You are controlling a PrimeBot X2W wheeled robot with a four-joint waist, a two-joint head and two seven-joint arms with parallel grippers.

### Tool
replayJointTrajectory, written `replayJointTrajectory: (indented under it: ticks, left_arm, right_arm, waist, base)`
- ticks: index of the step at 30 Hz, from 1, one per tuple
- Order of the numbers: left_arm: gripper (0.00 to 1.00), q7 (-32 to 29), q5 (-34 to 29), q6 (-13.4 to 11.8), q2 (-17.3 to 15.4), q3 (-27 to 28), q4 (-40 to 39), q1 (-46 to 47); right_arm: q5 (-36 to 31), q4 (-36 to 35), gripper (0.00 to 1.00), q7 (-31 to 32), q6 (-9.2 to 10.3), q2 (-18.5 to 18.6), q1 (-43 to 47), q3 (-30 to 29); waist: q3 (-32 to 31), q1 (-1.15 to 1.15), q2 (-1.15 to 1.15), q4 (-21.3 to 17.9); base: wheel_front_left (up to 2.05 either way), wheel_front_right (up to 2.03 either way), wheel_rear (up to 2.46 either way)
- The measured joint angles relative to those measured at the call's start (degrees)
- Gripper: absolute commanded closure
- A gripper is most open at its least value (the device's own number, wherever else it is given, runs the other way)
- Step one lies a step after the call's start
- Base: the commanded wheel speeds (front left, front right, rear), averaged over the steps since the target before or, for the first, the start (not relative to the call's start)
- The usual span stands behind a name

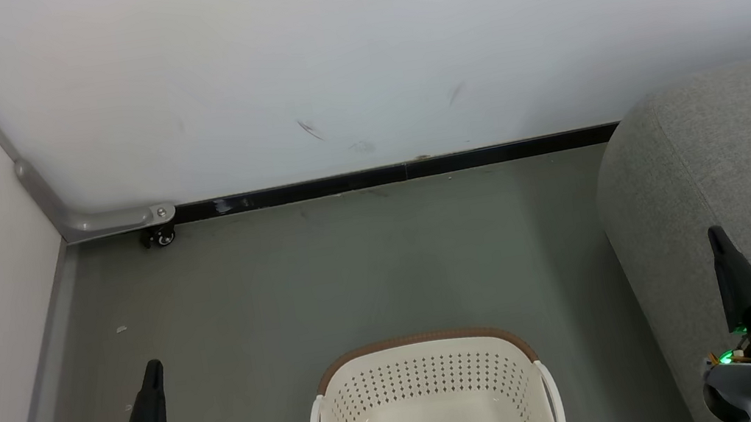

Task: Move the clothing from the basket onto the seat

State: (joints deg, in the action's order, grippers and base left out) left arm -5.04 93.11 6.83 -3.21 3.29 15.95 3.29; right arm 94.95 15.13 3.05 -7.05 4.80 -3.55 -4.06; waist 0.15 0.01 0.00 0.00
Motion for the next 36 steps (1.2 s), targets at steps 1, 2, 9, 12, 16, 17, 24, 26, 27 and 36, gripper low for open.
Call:
replayJointTrajectory:
  ticks: [1, 2, 9, 12, 16, 17, 24, 26, 27, 36]
  left_arm:
    - [1.00, 0.00, 0.00, 0.00, 0.00, 0.00, 0.00, 0.00]
    - [1.00, 0.00, 0.00, 0.00, 0.00, 0.01, 0.01, 0.00]
    - [1.00, 0.00, 0.00, 0.01, 0.01, 0.03, 0.05, 0.00]
    - [1.00, 0.00, 0.00, 0.01, 0.01, 0.03, 0.07, 0.00]
    - [1.00, 0.00, 0.00, 0.01, 0.01, 0.04, 0.08, 0.01]
    - [1.00, 0.00, 0.00, 0.01, 0.01, 0.04, 0.09, 0.01]
    - [1.00, 0.00, 0.00, 0.01, 0.02, 0.05, 0.12, 0.01]
    - [1.00, 0.00, 0.00, 0.01, 0.02, 0.05, 0.14, 0.01]
    - [1.00, 0.00, 0.00, 0.02, 0.03, 0.07, 0.15, 0.01]
    - [1.00, 0.00, 0.00, 0.08, 0.04, 0.08, 0.23, 0.01]
  right_arm:
    - [0.00, 0.00, 1.00, 0.00, 0.00, 0.00, 0.00, -0.01]
    - [0.00, 0.00, 1.00, 0.00, 0.00, 0.00, 0.00, -0.02]
    - [0.00, 0.00, 1.00, 0.25, 0.00, 0.00, 0.00, -0.09]
    - [0.00, 0.00, 1.00, 0.41, 0.00, -0.01, 0.00, -0.10]
    - [0.00, 0.01, 1.00, 0.42, 0.00, -0.01, 0.00, -0.13]
    - [0.00, 0.01, 1.00, 0.42, 0.00, -0.01, 0.00, -0.14]
    - [0.00, 0.01, 1.00, 0.42, 0.00, -0.01, 0.00, -0.23]
    - [0.00, 0.01, 1.00, 0.42, 0.00, -0.01, 0.00, -0.27]
    - [0.00, 0.01, 1.00, 0.42, 0.00, -0.02, 0.00, -0.31]
    - [-0.01, 0.01, 1.00, 0.43, 0.00, -0.02, 0.00, -0.37]
  waist:
    - [0.00, 0.00, 0.00, 0.00]
    - [0.00, 0.00, 0.00, 0.00]
    - [0.00, 0.00, 0.00, 0.00]
    - [0.00, 0.00, 0.00, 0.00]
    - [0.00, 0.00, 0.00, 0.00]
    - [0.00, 0.00, 0.00, 0.00]
    - [0.00, 0.00, 0.00, 0.00]
    - [0.00, -0.01, 0.00, 0.00]
    - [0.00, 0.00, 0.00, 0.00]
    - [0.00, -0.01, 0.00, 0.00]
  base:
    - [0.00, 0.00, 0.00]
    - [0.00, 0.00, 0.00]
    - [0.00, 0.00, 0.00]
    - [0.00, 0.00, 0.00]
    - [0.00, 0.00, 0.00]
    - [0.00, 0.00, 0.00]
    - [0.00, 0.00, 0.00]
    - [0.00, 0.00, 0.00]
    - [0.00, 0.00, 0.00]
    - [0.00, 0.00, 0.00]
